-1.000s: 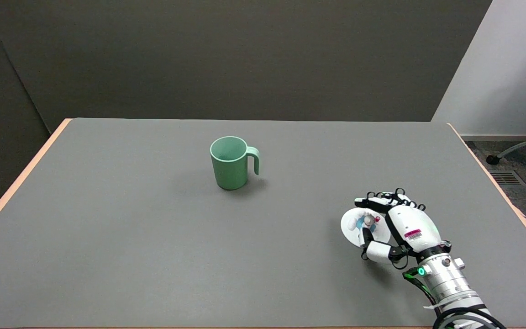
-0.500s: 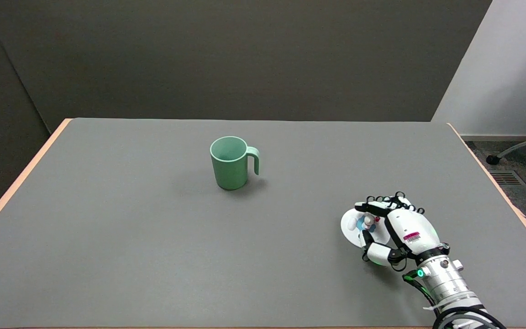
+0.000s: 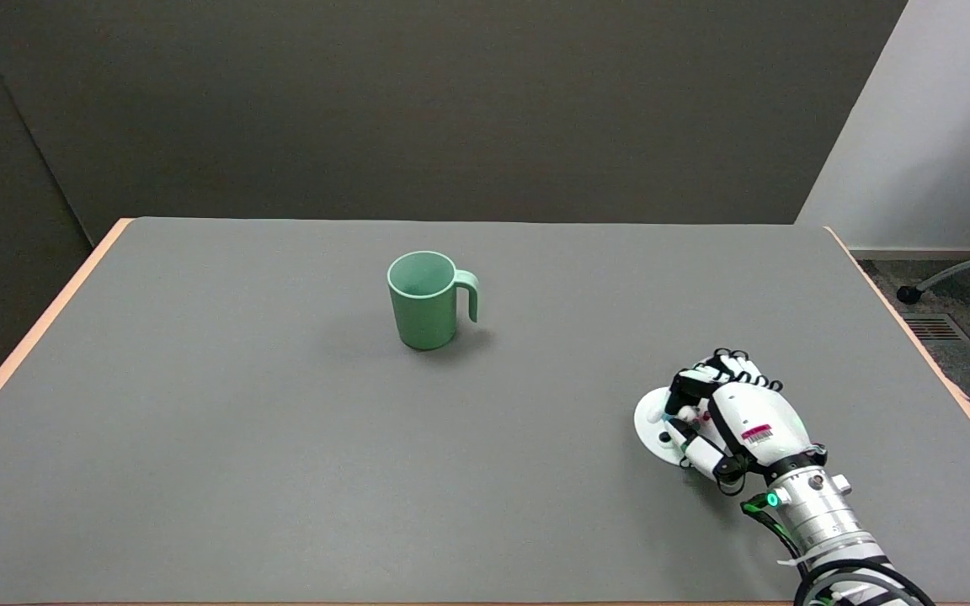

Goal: Pick up the white cup lid.

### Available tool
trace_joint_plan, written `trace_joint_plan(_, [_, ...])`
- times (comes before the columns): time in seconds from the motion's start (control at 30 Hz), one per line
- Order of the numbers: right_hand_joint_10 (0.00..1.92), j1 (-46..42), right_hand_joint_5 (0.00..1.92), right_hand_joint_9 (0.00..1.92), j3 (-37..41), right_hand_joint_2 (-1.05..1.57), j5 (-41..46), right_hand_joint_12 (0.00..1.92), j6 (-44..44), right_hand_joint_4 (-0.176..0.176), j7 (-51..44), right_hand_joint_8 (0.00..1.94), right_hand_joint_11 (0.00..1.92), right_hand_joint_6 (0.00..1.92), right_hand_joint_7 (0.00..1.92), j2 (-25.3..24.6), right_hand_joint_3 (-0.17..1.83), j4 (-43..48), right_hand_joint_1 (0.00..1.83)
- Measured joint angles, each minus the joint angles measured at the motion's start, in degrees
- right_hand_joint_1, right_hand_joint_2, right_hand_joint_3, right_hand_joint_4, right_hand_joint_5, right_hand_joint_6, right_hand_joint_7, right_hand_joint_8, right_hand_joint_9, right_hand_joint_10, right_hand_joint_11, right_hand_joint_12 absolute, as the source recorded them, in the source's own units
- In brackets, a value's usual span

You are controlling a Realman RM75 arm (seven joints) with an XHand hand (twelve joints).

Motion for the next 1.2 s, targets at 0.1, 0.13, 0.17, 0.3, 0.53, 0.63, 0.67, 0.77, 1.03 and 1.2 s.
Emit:
trace_joint_plan(0.1, [1.09, 0.1, 0.77, 0.21, 0.0, 1.21, 0.0, 1.36, 0.0, 0.000, -0.5, 1.52, 0.00, 1.24, 0.69, 0.0, 0.10, 0.0, 1.14])
trace_joint_plan(0.13, [1.11, 0.1, 0.77, 0.16, 0.0, 1.20, 0.0, 1.40, 0.0, 0.001, -0.6, 1.51, 0.00, 1.23, 0.70, 0.0, 0.11, 0.0, 1.14])
trace_joint_plan(0.17, [1.13, 0.2, 0.77, 0.09, 0.0, 1.19, 0.0, 1.46, 0.0, 0.003, -0.8, 1.49, 0.00, 1.22, 0.71, 0.0, 0.12, 0.0, 1.14])
trace_joint_plan(0.3, [1.20, 0.3, 0.80, 0.00, -0.3, 1.16, 0.1, 1.52, 0.0, 0.006, -1.3, 1.40, 0.00, 1.17, 0.77, 0.0, 0.13, 0.0, 1.17])
trace_joint_plan(0.53, [1.22, 0.4, 0.83, 0.00, -2.3, 1.13, 0.7, 1.52, 0.2, 0.013, -1.7, 1.30, 0.00, 1.12, 0.84, 0.1, 0.14, -1.5, 1.18])
trace_joint_plan(0.63, [1.21, 0.4, 0.85, 0.00, -3.7, 1.12, 0.9, 1.52, 0.8, 0.017, -1.6, 1.24, 0.00, 1.10, 0.88, 0.4, 0.13, -2.6, 1.19])
trace_joint_plan(0.67, [1.22, 0.5, 0.86, 0.00, -4.0, 1.11, 0.9, 1.52, 1.0, 0.020, -1.5, 1.21, 0.00, 1.09, 0.90, 0.5, 0.11, -2.9, 1.19])
trace_joint_plan(0.77, [1.23, 0.5, 0.89, 0.00, -5.7, 1.10, 0.9, 1.51, 1.9, 0.020, -0.8, 1.15, 0.00, 1.05, 0.94, 0.9, 0.10, -4.4, 1.20])
trace_joint_plan(1.03, [1.31, 0.8, 0.93, 0.00, -10.5, 1.06, 0.1, 1.52, 5.1, -0.006, 2.1, 0.98, 0.00, 0.98, 1.05, 2.6, 0.12, -7.9, 1.22])
trace_joint_plan(1.2, [1.37, 1.4, 0.94, 0.02, -13.7, 1.05, -0.9, 1.55, 7.2, -0.002, 3.9, 0.96, 0.00, 0.96, 1.06, 4.3, 0.11, -9.6, 1.23])
